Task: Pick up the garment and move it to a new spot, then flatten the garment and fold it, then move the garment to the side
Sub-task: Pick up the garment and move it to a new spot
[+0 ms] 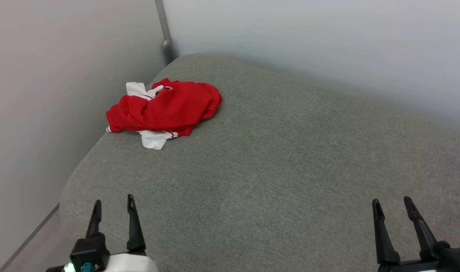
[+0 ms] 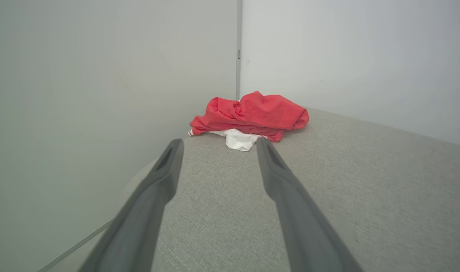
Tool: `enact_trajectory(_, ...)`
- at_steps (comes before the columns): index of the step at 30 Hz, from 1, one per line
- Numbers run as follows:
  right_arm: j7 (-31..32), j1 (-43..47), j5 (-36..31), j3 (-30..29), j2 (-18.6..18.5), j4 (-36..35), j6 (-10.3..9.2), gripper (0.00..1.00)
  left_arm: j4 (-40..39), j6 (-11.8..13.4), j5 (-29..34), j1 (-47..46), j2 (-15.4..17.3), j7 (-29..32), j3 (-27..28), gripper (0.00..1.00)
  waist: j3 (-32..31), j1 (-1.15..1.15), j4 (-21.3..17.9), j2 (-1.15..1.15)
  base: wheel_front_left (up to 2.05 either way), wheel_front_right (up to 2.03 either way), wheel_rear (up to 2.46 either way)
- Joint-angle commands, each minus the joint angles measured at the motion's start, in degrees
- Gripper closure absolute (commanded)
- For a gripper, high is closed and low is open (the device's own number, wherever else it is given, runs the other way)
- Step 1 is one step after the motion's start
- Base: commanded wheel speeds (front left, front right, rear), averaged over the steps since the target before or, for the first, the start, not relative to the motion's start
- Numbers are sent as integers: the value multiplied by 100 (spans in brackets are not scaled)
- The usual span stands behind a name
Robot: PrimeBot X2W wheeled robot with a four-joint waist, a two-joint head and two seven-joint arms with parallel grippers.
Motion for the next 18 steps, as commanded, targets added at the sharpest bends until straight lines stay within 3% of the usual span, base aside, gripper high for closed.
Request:
enact_trajectory(1,-12,-36,-58,1,7,-36,-4,0,18,-93,-15,-192,7,-14,135,0,61,0,-58,0,0,0,0)
enact_trajectory(7,-12,-177,-152,-3,7,-93,-4,0,145,-410,74,-818,261,-14,580,0,319,0,-215,0,0,0,0)
enact_trajectory(18,-12,-706,-557,-122,6,-349,-4,0,820,-920,-332,-3079,1382,-12,1758,0,1401,0,-792,0,0,0,0)
